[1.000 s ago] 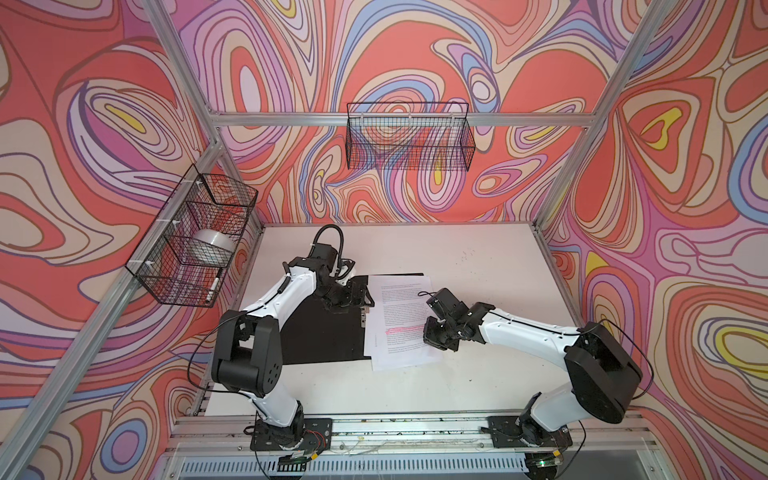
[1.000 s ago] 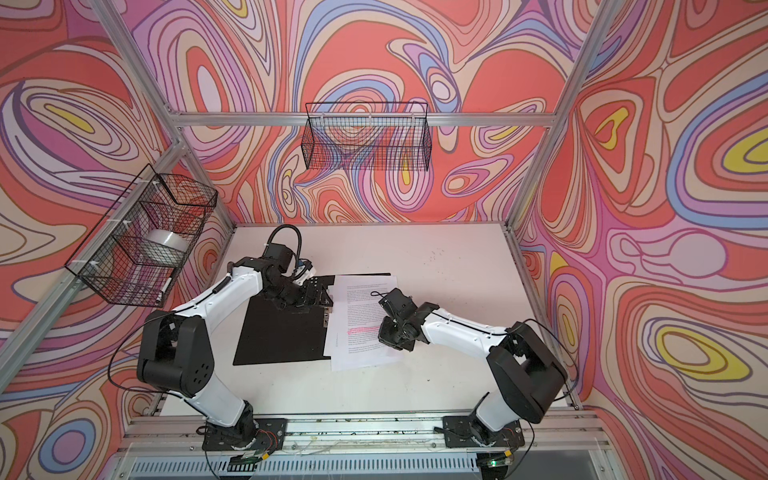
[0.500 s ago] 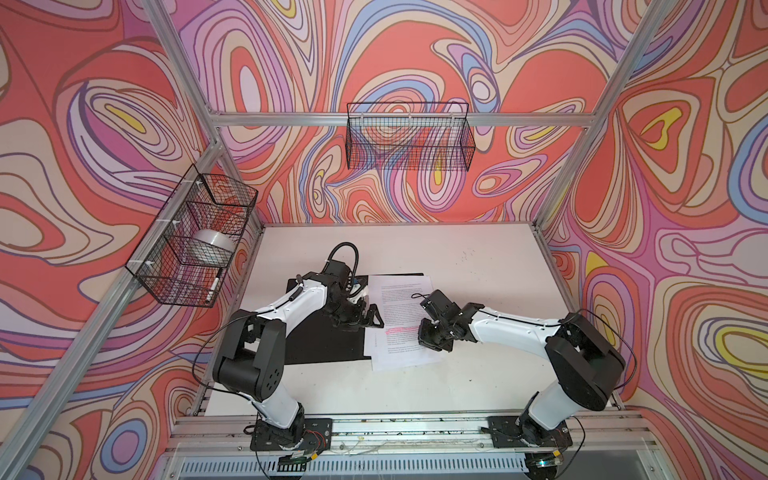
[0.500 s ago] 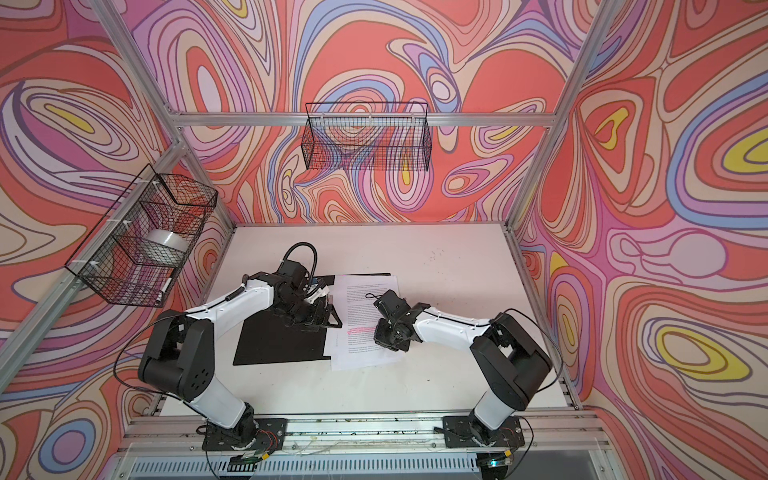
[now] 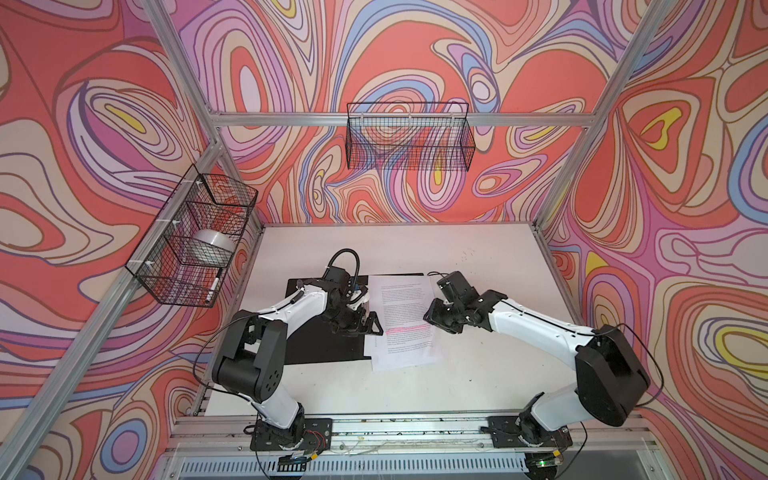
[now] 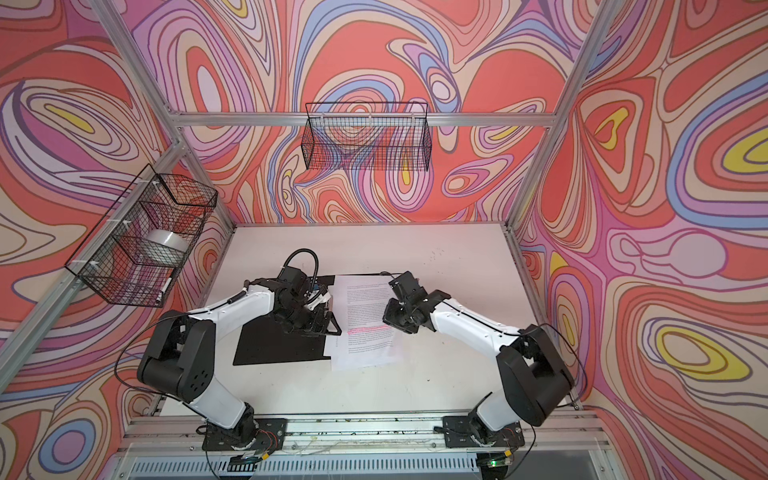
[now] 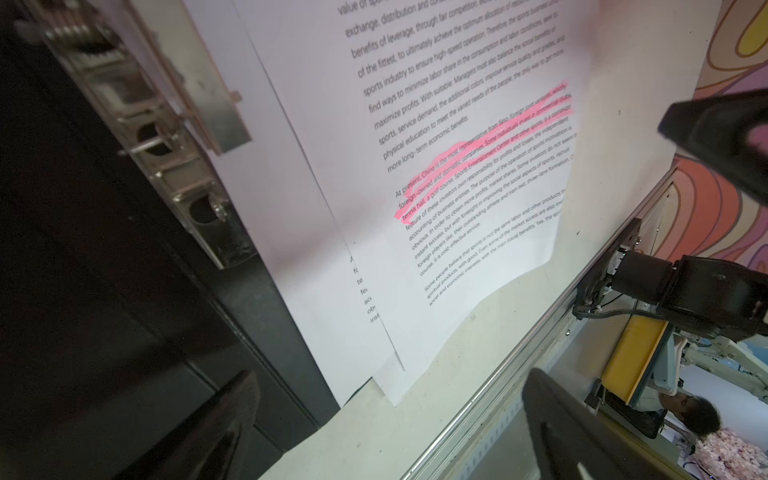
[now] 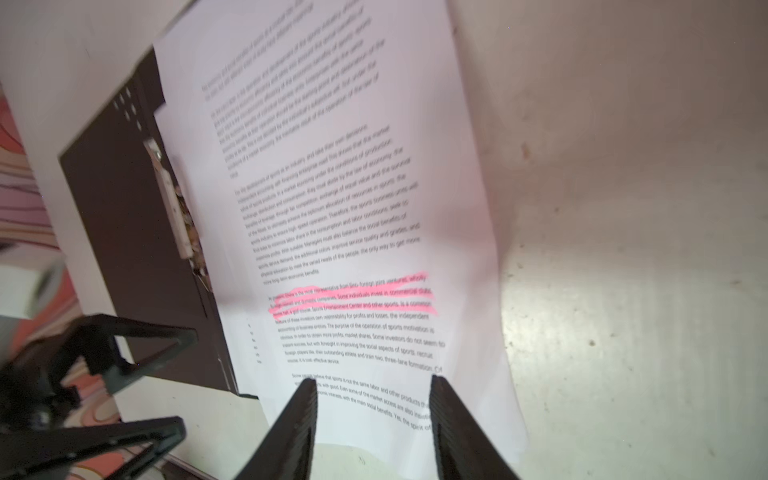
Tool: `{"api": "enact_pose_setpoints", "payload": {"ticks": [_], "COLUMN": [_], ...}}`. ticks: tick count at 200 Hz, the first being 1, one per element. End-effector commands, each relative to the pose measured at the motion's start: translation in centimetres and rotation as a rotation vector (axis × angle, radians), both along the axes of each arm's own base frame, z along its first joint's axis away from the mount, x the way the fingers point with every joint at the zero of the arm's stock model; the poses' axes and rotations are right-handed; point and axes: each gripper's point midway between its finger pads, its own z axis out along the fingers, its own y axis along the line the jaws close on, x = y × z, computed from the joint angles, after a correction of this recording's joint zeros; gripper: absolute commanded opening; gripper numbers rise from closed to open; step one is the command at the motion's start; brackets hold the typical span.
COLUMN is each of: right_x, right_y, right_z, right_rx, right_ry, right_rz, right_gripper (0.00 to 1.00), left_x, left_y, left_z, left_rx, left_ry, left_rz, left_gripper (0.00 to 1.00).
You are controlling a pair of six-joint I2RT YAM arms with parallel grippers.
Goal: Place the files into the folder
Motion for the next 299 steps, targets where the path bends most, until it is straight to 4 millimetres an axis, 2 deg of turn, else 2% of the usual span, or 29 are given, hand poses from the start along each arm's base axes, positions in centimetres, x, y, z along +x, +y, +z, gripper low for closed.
{"api": "enact_pose_setpoints", "payload": {"ticks": [1, 24, 46, 78, 116, 164, 227, 299], "right_x": [0.7, 1.8, 2.4, 2.6, 2.4, 2.2, 2.2, 2.6], "right_y": [-1.9, -2.6, -2.0, -1.9, -1.9, -0.7, -0.3, -0.5], "right_z": [-0.7, -1.6, -2.5, -4.5, -6.0, -6.0, -6.3, -5.2], "right_rx": [0.013, 0.021, 0.055, 0.044, 0.038, 0.091, 0.103, 0.087], "right_ry": [-0.008, 0.006, 0.017, 0.055, 0.080, 0.076, 0.097, 0.092], "right_rz": [0.014, 0.020, 0.050, 0.082, 0.112, 0.169, 0.192, 0.178], "right_gripper": [0.49, 0.50, 0.51, 0.52, 0.51, 0.46, 0.38, 0.27], "left_x": [0.0, -0.3, -0.9, -1.8, -2.4, -2.8, -3.2, -2.5], "left_y": [-0.1, -0.1, -0.3, -0.9, -1.1, -1.2, -1.6, -1.7], "left_z": [0.1, -0.3, -0.6, -0.6, -1.3, -1.8, -1.7, -1.3], "left_rx": [-0.002, -0.005, -0.019, -0.057, -0.064, -0.068, -0.079, -0.073], "left_ry": [-0.032, -0.016, 0.004, 0.043, 0.079, 0.108, 0.130, 0.114], "left_rz": [-0.031, -0.033, -0.048, -0.074, -0.092, -0.109, -0.130, -0.114], "left_gripper": [1.00, 1.00, 1.00, 0.99, 0.99, 0.98, 0.97, 0.97]}}
